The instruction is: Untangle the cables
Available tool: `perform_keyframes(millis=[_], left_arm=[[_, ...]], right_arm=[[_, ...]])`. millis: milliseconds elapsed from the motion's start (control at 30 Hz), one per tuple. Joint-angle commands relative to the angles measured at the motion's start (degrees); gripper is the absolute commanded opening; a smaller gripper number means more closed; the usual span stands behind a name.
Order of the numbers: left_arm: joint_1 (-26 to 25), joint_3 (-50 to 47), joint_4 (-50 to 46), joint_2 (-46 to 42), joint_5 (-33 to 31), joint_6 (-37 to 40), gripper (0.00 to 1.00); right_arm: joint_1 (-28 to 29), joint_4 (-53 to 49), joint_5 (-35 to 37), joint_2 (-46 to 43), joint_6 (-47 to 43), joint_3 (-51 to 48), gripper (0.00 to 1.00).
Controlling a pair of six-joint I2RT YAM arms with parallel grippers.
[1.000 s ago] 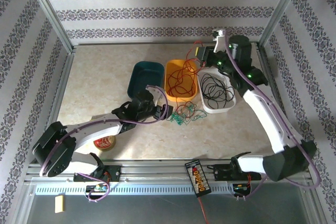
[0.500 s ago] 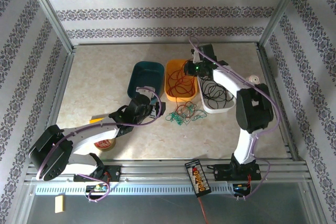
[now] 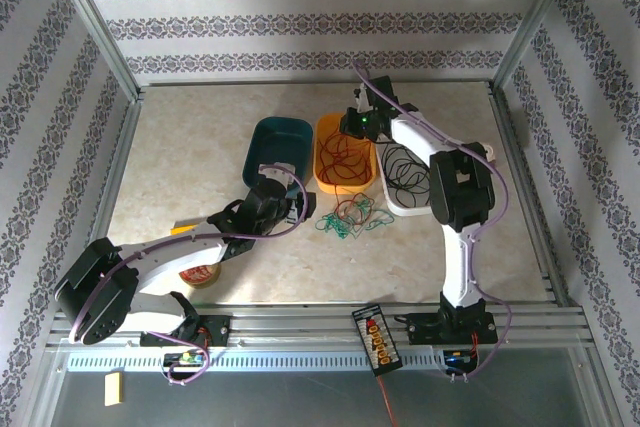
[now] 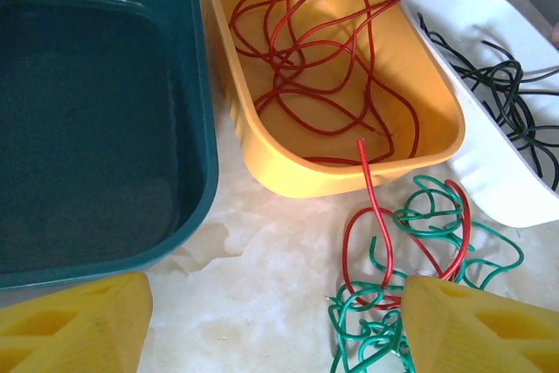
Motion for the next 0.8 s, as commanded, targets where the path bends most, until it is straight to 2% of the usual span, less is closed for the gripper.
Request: perform_keyframes(millis=[0, 100, 133, 233, 333, 533, 767], left_arm=[[0.3, 1.6, -0.1, -0.1, 0.1, 0.1, 0.75], [0.3, 1.6, -0.3, 0.0, 0.4, 0.2, 0.75], [0.3, 1.6, -0.2, 0.1, 0.5, 0.3, 0.75], [0.3, 2.0, -0.3, 0.6, 1.0, 0.7, 0.75], [0.3, 2.7, -0.9, 1.2, 1.3, 1.6, 0.76], [0.4, 5.3, -4.1, 3.9, 5.3, 5.3, 0.77], [0.8, 9.0, -7.3, 9.9, 14.4, 9.4, 0.74]], right_arm=[[1.6, -3.8, -0.9, 1.1, -0.3, 0.4, 0.05], [1.7, -3.8, -0.5, -0.3, -0.1, -1.4, 0.07], [1.6, -3.7, -0.3, -1.0, -0.1, -2.0, 0.11], [1.6, -2.7, 2.4, -5.5, -1.8, -4.6, 0.38], [1.6, -1.5, 5.8, -12.7, -4.6, -7.2, 0.48], [1.7, -1.9, 9.3, -26.3, -7.8, -14.8, 0.53], [3.4, -4.2, 7.0, -39.9, -7.5, -30.8, 0.52]])
